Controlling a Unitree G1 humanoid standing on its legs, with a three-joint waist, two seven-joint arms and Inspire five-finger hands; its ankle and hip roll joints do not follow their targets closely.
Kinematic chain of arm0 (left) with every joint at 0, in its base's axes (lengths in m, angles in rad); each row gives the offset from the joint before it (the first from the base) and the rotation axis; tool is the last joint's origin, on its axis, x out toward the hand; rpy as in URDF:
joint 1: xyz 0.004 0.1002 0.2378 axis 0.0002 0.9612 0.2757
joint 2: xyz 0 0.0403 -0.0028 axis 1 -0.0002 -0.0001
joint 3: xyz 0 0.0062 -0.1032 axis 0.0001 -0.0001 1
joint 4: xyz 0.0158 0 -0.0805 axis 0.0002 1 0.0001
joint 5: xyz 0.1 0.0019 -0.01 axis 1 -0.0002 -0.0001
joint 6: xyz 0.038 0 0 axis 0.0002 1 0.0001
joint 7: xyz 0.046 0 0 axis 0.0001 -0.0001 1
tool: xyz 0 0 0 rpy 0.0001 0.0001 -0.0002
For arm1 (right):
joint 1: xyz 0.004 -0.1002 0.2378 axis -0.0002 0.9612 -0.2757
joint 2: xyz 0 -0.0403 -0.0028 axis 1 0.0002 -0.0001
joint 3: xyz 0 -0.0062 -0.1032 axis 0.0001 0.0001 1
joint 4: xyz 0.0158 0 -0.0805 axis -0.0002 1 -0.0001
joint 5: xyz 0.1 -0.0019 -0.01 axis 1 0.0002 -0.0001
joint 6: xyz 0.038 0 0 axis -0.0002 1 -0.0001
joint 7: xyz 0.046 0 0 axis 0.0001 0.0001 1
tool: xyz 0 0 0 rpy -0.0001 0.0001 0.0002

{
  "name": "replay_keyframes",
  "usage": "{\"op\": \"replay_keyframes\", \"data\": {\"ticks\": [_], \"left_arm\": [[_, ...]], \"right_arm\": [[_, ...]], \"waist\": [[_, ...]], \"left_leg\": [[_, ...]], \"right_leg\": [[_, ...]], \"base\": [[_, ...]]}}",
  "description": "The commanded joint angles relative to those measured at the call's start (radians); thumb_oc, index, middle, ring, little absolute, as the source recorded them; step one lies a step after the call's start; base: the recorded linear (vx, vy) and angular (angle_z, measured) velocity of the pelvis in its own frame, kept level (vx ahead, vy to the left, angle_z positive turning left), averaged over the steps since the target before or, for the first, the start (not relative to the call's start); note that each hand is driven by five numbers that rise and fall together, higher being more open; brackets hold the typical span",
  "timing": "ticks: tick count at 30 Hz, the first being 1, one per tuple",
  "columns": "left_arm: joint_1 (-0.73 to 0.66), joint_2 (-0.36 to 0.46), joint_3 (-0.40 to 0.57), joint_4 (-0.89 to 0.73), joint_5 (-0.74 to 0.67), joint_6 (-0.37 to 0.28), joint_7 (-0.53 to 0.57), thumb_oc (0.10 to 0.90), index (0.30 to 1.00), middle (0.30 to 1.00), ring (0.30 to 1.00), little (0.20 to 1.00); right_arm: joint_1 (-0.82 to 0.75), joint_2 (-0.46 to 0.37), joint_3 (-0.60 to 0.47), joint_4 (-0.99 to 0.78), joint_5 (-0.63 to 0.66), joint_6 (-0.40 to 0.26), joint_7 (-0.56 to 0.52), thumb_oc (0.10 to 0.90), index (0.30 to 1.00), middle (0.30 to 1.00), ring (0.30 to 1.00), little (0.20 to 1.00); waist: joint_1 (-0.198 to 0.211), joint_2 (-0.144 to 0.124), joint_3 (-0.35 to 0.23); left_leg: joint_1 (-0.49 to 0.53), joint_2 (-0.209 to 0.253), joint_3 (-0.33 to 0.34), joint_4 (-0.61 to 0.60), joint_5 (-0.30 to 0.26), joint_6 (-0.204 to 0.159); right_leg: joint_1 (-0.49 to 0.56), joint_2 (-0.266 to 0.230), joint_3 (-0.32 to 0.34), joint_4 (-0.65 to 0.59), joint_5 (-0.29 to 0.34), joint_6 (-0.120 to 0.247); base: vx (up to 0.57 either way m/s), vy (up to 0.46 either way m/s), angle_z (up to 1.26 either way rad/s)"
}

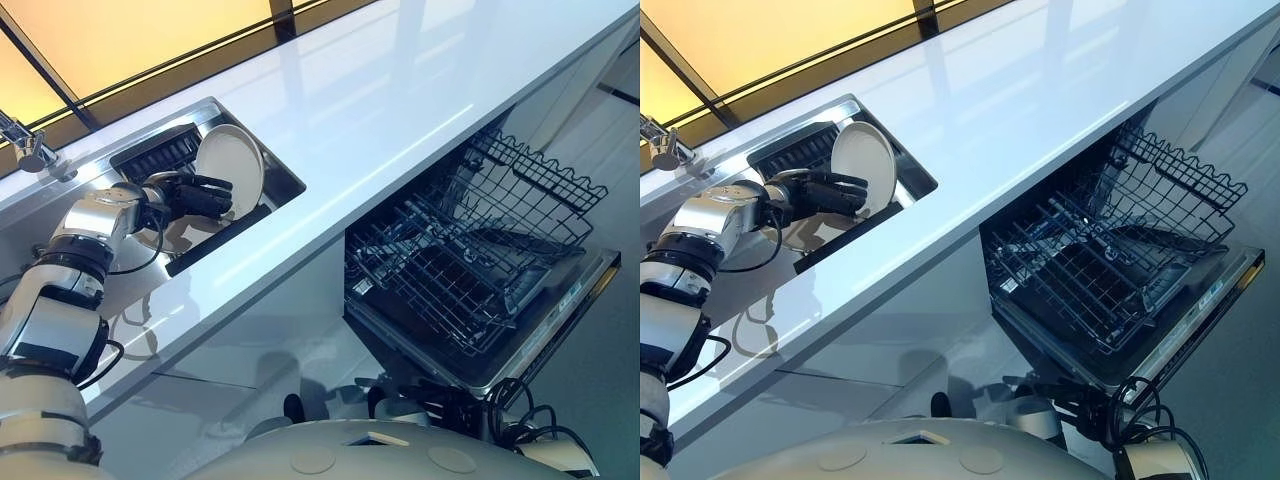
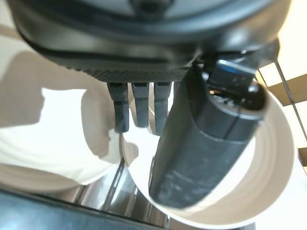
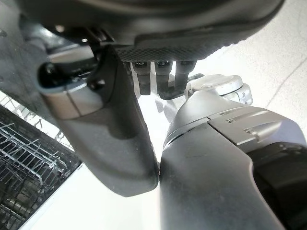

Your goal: Pick up plates and place into dishwasher.

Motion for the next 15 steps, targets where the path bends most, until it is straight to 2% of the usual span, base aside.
{"op": "replay_keyframes", "data": {"ticks": [1, 10, 15], "left_arm": [[-0.214, 0.094, 0.08, 0.067, 0.027, -0.069, 0.022, 0.8, 0.9, 0.9, 0.9, 0.9], [-0.215, 0.117, 0.089, 0.067, 0.015, -0.073, 0.043, 0.8, 0.9, 0.9, 0.9, 0.9], [-0.222, 0.128, 0.116, 0.06, -0.051, -0.132, 0.124, 0.8, 0.9, 0.9, 0.9, 0.9]], "right_arm": [[0.069, -0.018, 0.038, 0.007, -0.002, 0.027, 0.0, 0.8, 0.9, 0.9, 0.9, 0.9], [0.067, -0.012, 0.046, 0.004, 0.012, 0.024, -0.004, 0.8, 0.9, 0.9, 0.9, 0.9], [0.066, -0.011, 0.053, -0.004, 0.024, 0.031, -0.005, 0.8, 0.9, 0.9, 0.9, 0.9]], "waist": [[0.004, 0.014, -0.026], [0.013, 0.015, -0.028], [0.016, 0.013, -0.033]], "left_leg": [[0.015, -0.123, 0.066, 0.014, -0.115, 0.096], [0.013, -0.123, 0.058, 0.018, -0.113, 0.093], [0.015, -0.122, 0.054, 0.018, -0.114, 0.092]], "right_leg": [[-0.072, 0.038, 0.042, 0.08, -0.034, 0.068], [-0.07, 0.039, 0.04, 0.081, -0.037, 0.064], [-0.067, 0.04, 0.039, 0.081, -0.04, 0.061]], "base": [[0.0, 0.0, 0.0], [0.0, 0.0, 0.0], [0.0, 0.0, 0.0]]}}
